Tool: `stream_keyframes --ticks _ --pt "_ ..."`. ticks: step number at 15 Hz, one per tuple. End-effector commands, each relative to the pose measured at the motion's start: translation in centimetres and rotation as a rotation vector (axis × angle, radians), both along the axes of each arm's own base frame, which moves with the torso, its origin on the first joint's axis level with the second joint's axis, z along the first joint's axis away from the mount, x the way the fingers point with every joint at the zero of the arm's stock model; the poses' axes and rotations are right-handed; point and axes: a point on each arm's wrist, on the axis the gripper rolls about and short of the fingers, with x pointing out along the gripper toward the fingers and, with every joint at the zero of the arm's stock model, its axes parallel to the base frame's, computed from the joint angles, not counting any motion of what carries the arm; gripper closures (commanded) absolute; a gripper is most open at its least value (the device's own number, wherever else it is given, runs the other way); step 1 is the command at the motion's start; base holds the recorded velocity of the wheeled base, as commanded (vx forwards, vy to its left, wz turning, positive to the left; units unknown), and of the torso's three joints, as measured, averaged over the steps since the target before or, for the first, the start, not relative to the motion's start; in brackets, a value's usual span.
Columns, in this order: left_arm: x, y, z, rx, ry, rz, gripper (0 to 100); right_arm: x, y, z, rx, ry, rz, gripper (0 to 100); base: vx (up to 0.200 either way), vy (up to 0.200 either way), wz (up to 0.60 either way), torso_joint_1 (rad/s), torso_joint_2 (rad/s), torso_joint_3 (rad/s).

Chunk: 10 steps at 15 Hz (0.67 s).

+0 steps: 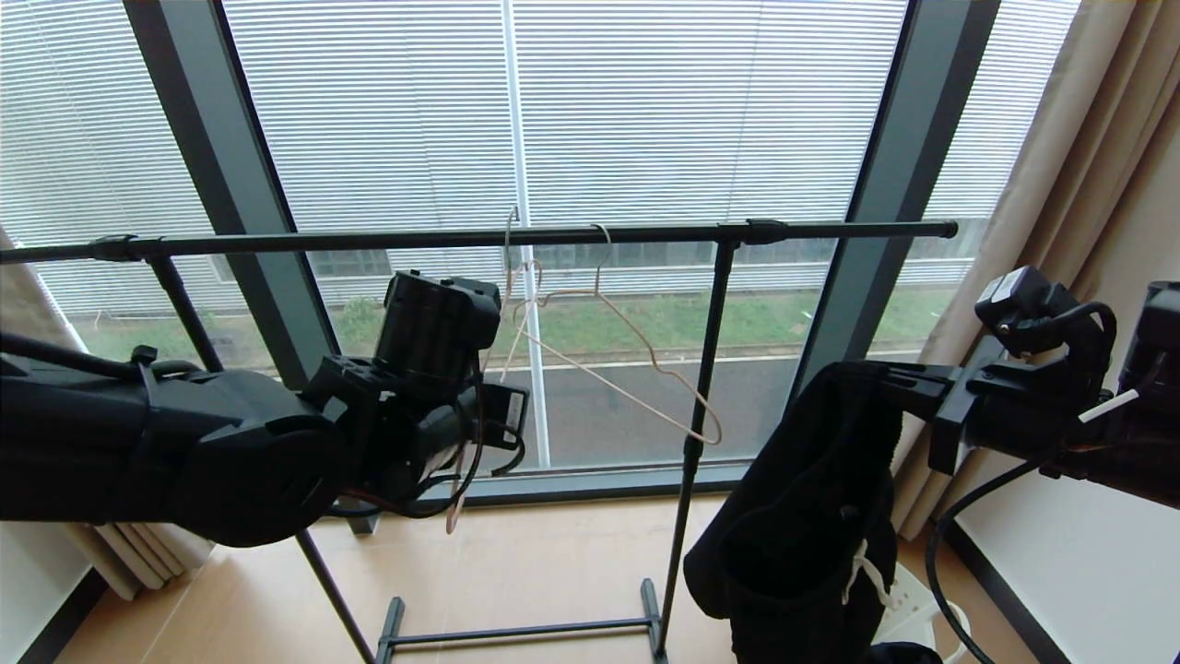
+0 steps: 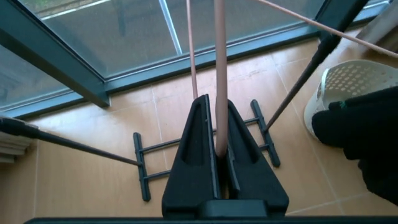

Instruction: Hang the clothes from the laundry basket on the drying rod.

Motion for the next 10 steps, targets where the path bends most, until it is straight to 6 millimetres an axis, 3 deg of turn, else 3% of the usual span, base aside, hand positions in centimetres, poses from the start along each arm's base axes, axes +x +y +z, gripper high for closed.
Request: stream_keyframes --ticks 1,3,8,10 --pt "-2.0 0.2 0.6 -0.006 -0.007 -0.031 100 -0.8 0.1 0.9 0.0 -0.037 0.011 100 0.0 0.0 0.0 0.0 0.0 0.0" --pt "-3.5 0.5 0.6 -0.015 -0.022 -0.056 100 -1.2 0.1 1.0 0.001 -0.045 0.011 100 0.0 0.0 0.0 0.0 0.0 0.0" --pt "-8.2 3.9 -0.3 -0.023 -0.024 -0.204 100 -1.9 0.8 0.9 -0.036 -0.061 -0.033 100 0.0 0.0 0.0 0.0 0.0 0.0" --pt "-8.8 4.8 -1.4 -0.054 0.009 -0.274 100 -1.9 1.1 0.9 -0.042 -0.059 -0.039 100 0.0 0.0 0.0 0.0 0.0 0.0"
